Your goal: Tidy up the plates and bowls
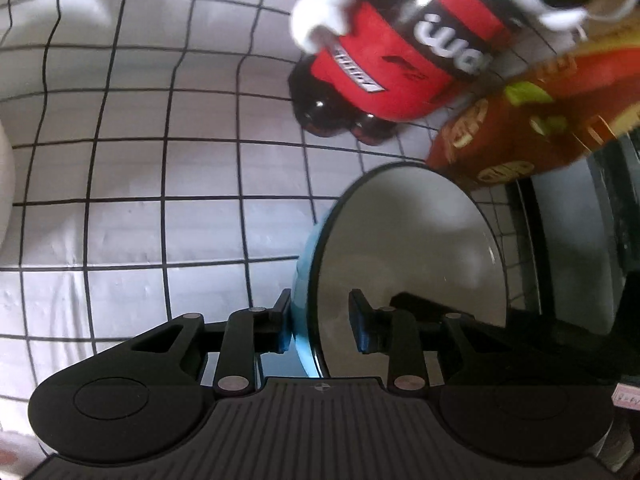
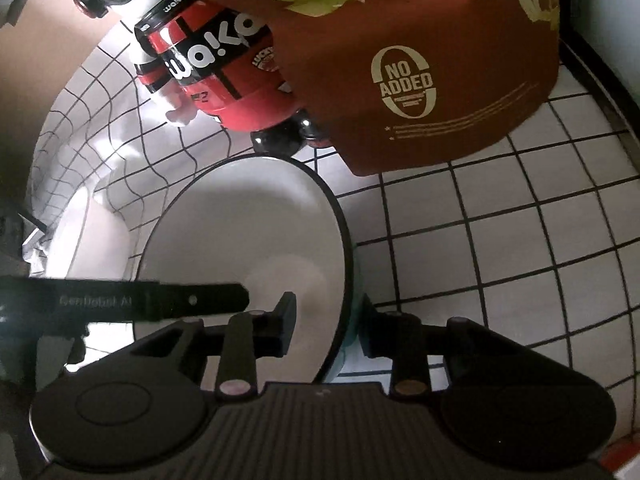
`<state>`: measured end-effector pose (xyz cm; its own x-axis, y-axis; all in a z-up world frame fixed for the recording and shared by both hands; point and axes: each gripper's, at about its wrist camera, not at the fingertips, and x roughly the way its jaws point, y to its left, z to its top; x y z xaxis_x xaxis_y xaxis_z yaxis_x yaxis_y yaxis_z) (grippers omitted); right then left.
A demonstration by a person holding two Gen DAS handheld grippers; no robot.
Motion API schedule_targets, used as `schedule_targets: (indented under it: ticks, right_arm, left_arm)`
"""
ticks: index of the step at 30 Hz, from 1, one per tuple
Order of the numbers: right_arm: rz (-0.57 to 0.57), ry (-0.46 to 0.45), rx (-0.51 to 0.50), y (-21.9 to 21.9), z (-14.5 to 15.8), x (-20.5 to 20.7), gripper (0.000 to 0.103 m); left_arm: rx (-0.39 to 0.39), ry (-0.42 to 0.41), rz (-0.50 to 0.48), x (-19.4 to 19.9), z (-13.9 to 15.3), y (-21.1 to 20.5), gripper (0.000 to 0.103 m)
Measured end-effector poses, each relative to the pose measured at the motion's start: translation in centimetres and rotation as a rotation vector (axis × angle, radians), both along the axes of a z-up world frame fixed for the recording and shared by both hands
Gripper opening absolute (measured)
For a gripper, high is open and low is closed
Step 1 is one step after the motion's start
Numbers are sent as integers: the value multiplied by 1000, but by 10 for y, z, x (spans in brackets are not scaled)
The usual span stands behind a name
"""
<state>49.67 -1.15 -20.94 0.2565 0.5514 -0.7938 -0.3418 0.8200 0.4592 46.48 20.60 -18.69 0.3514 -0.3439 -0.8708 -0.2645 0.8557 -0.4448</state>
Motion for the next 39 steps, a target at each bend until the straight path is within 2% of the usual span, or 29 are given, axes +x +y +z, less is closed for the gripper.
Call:
schedule_targets:
  ticks: [5, 9, 14, 17, 23, 27, 32, 39]
  right_arm:
    - [16, -60, 18, -8, 26, -9, 32]
    - [47, -129, 41, -16, 56, -24, 32]
    - [126, -175, 81, -35, 84, -50, 32]
    - [207, -174, 94, -41, 90, -72, 32]
    - [367, -109, 78, -48, 71, -111, 32]
    - [442, -57, 57, -46, 48, -124, 32]
    - [470, -39, 20, -38, 30, -130, 32]
    - [462, -49, 3, -25, 27, -124, 32]
  left_arm:
    - [-15, -53, 14, -11, 28, 0, 33]
    - [27, -125, 13, -30, 63, -8, 33]
    - [24, -168, 29, -71, 99, -20, 33]
    - [21, -161, 51, -102, 107, -31, 33]
    - [56, -88, 98, -160, 95, -54, 33]
    - [34, -31, 155, -183, 75, -59, 33]
    - [43, 8, 178, -195, 62, -66, 33]
    - [34, 35, 212, -196, 59, -53, 29]
